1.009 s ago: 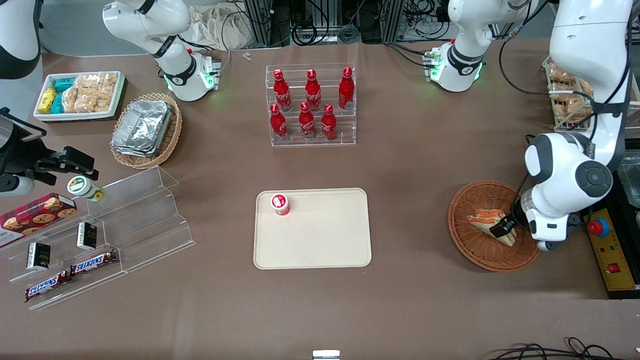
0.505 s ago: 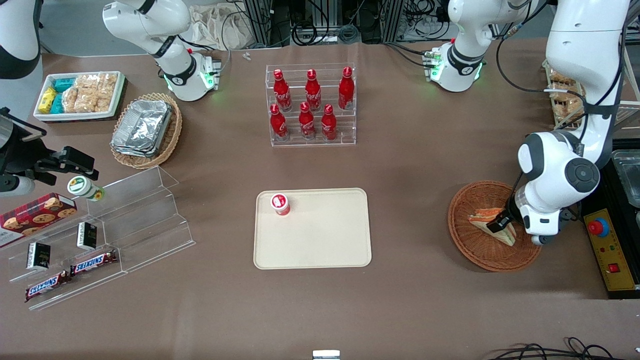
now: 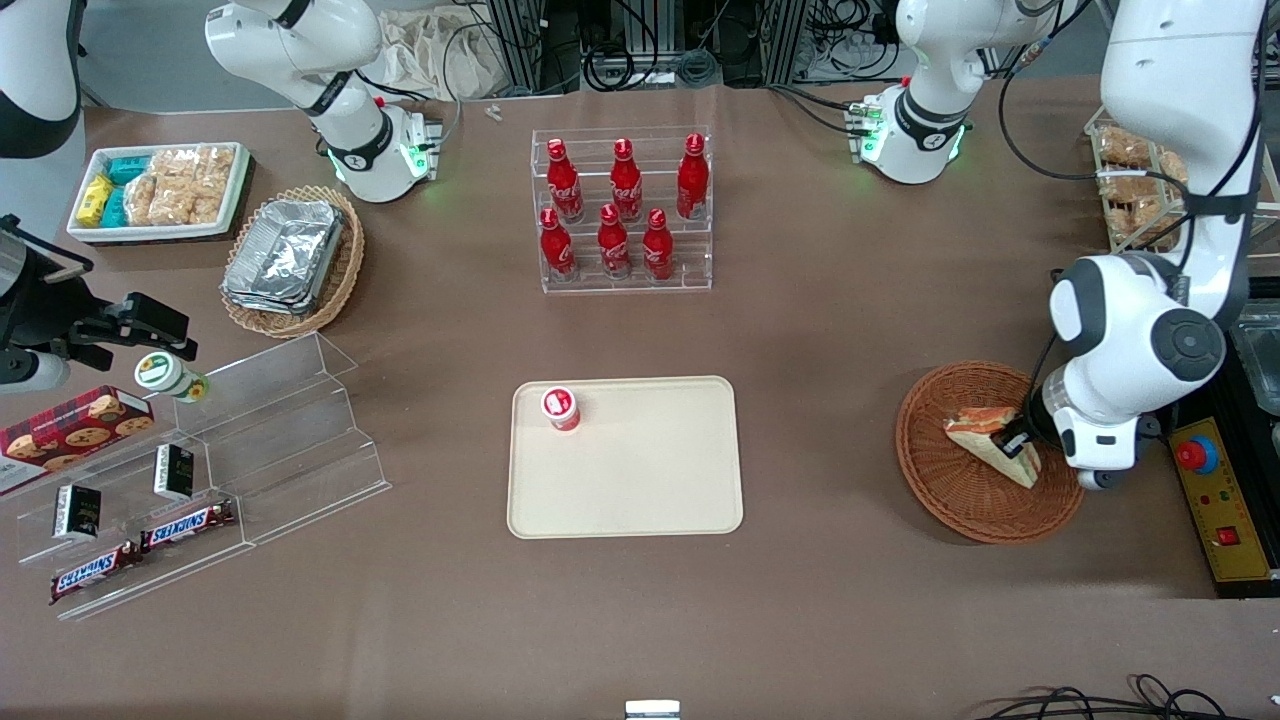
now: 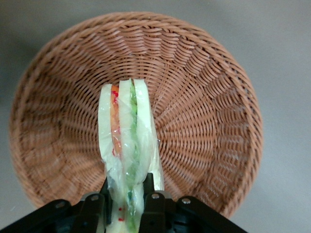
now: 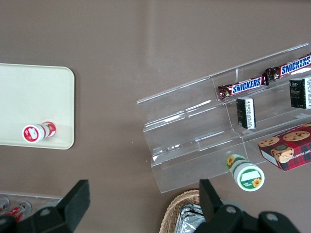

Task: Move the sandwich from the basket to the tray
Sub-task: 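Close the left gripper on the sandwich and lift it from the basket, then carry the sandwich with the left gripper over the cream tray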

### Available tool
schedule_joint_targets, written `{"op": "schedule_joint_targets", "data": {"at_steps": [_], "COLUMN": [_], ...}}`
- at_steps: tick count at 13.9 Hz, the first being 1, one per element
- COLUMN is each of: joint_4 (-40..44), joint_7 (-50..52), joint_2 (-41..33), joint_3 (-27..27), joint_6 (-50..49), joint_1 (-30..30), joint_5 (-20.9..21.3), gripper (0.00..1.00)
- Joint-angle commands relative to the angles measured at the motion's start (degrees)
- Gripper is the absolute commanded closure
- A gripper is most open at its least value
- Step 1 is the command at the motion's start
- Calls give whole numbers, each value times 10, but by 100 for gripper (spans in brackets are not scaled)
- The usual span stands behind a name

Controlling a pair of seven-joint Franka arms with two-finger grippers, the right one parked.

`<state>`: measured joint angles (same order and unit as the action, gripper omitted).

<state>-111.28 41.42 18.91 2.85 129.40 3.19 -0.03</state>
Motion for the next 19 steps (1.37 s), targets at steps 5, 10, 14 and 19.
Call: {"op": "schedule_joint_targets", "data": {"at_steps": [5, 10, 14, 19], "joint_4": [271, 330, 325, 324], "joint_7": [5, -56, -128, -133], "joint_2": [-34, -37, -28, 1], "joint_3": [41, 139, 197, 201], "joint_6": [-395, -467, -463, -383], "joint_1": [-6, -5, -18, -116], "joint_5": [2, 5, 10, 28], "gripper": [100, 100, 100, 100]}}
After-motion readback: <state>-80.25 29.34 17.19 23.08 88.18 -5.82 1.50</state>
